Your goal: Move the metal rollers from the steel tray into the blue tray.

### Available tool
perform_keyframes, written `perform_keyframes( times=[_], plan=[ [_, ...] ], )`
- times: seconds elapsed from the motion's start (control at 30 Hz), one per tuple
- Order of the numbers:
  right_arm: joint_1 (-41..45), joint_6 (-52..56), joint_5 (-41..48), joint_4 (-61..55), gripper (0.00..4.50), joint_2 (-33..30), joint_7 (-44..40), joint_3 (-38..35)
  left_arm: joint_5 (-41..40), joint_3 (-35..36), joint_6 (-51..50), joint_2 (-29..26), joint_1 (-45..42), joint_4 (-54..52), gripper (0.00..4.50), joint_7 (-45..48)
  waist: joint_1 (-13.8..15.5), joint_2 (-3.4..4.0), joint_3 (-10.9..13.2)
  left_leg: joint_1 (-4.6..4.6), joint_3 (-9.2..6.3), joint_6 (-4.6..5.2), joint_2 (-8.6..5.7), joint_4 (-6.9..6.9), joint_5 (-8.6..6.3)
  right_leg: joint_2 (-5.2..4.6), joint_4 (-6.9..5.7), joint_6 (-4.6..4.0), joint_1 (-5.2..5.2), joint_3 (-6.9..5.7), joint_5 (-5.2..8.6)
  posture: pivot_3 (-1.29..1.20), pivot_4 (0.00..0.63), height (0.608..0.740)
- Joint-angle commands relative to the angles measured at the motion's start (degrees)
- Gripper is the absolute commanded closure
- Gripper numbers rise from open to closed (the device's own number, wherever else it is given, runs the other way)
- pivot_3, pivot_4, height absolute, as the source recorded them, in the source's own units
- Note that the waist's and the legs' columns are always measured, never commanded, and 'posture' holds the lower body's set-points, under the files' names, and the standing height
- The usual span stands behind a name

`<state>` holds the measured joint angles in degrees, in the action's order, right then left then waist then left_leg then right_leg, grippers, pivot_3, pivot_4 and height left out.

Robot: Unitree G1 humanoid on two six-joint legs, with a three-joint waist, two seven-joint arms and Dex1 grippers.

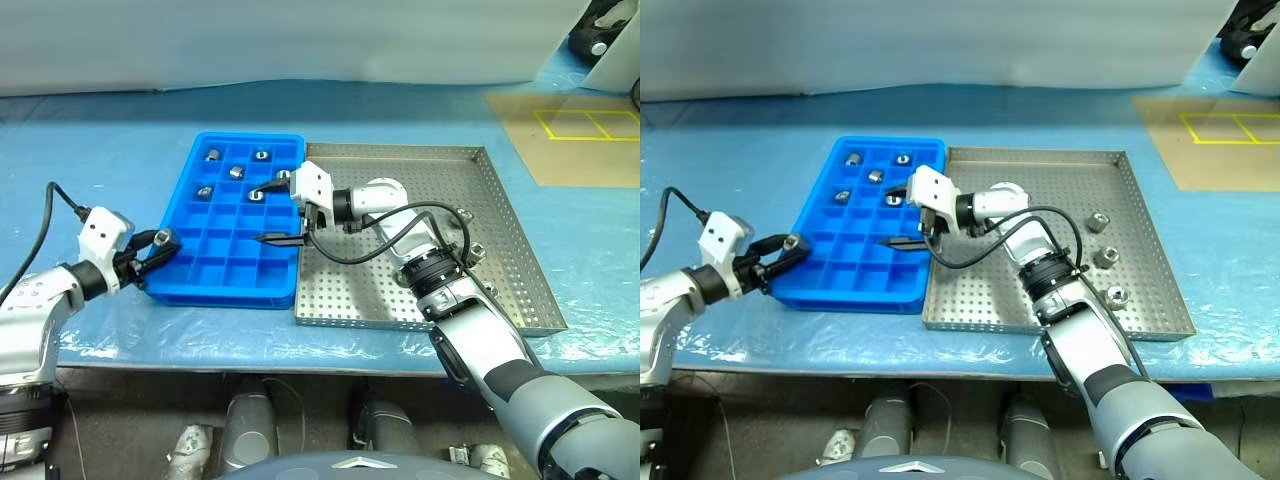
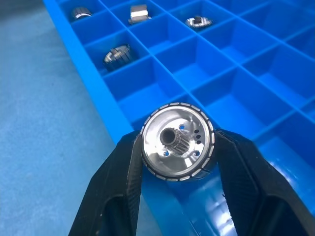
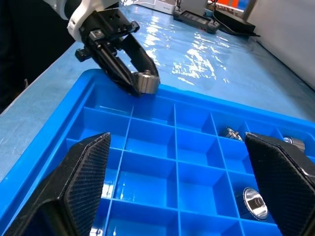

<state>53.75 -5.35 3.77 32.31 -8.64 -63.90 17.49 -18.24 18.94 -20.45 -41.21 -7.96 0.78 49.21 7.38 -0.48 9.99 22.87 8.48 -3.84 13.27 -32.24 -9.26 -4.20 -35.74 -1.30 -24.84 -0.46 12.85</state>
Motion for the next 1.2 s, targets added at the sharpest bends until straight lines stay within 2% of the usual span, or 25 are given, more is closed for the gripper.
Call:
perform_keyframes(
  times=[0.03, 0.2, 0.4, 0.63, 0.8, 0.93, 1.07, 1.2],
  plan=[
    [1.0, -1.0, 0.0, -1.5, 0.00, -0.4, 0.0, -0.7, 0.4, -1.2, 2.4, 0.4, -2.9, 2.5, 2.61, -1.1, -0.1, -0.01, 0.0, 0.00, 0.00, -0.10, 0.01, -0.01, 0.06, 0.00, -0.01, 0.00, 0.00, 0.00, 0.00, 0.24, 0.150, 0.740],
    [-0.1, -0.2, -0.2, -3.1, 0.00, -1.3, 0.7, -1.0, 0.1, -2.3, 3.4, 2.1, -6.0, 7.3, 2.61, -2.1, -0.2, -0.02, 0.0, 0.03, 0.00, -0.13, 0.02, -0.03, 0.08, 0.04, -0.01, 0.00, -0.01, -0.01, 0.00, 0.21, 0.150, 0.740],
    [-1.2, 0.8, -0.2, -4.8, 0.00, -2.5, 1.6, -1.2, -0.1, -4.4, 2.6, 1.0, -4.8, 9.0, 2.61, 1.3, -0.3, -0.03, 0.0, 0.01, -0.01, -0.13, 0.03, -0.03, 0.08, 0.04, -0.04, 0.01, 0.00, -0.02, -0.01, 0.19, 0.150, 0.740],
    [-1.4, 1.0, -0.3, -4.9, 0.00, -2.6, 2.7, -1.2, -0.6, -4.8, 0.2, -0.3, -4.0, 7.2, 0.25, 2.3, -0.3, -0.01, 0.0, -0.05, 0.00, -0.16, 0.03, -0.05, 0.10, 0.04, -0.11, 0.00, 0.02, 0.00, 0.00, 0.18, 0.150, 0.740],
    [-1.3, 0.8, -0.4, -4.5, 0.00, -2.5, 3.3, -1.1, 0.7, -5.0, 2.3, -0.6, -5.4, 8.4, 0.25, 1.0, -0.4, -0.01, 0.0, -0.17, 0.00, -0.21, 0.03, -0.05, 0.13, 0.04, -0.17, -0.01, 0.09, 0.03, 0.00, 0.18, 0.150, 0.740],
    [-1.6, 1.5, -0.2, -5.6, 0.00, -3.1, 3.6, -1.4, -0.5, -5.7, 3.0, 0.3, -10.4, 7.1, 0.25, 0.3, -0.3, -0.02, 0.0, -0.18, 0.00, -0.29, 0.06, -0.06, 0.18, 0.05, -0.19, -0.03, 0.12, 0.00, -0.02, 0.18, 0.150, 0.740],
    [-2.9, 3.9, 0.8, -9.1, 0.00, -5.9, 2.0, -2.1, -1.0, -9.5, 3.6, 1.8, -15.8, 8.3, 0.25, 4.4, -0.1, -0.02, 0.0, 0.02, -0.02, -0.30, 0.08, -0.23, 0.19, 0.02, -0.18, -0.03, 0.13, -0.10, -0.03, 0.07, 0.150, 0.740],
    [-5.2, 7.1, 0.5, -13.5, 0.00, -9.2, 3.7, -3.6, 0.0, -15.2, 5.3, 3.7, -21.8, 12.5, 0.25, 10.2, -0.7, -0.03, -0.1, 0.07, -0.01, -0.22, 0.08, -0.40, 0.15, 0.03, -0.20, 0.00, 0.14, -0.05, -0.04, -0.03, 0.150, 0.740]
  ],
)
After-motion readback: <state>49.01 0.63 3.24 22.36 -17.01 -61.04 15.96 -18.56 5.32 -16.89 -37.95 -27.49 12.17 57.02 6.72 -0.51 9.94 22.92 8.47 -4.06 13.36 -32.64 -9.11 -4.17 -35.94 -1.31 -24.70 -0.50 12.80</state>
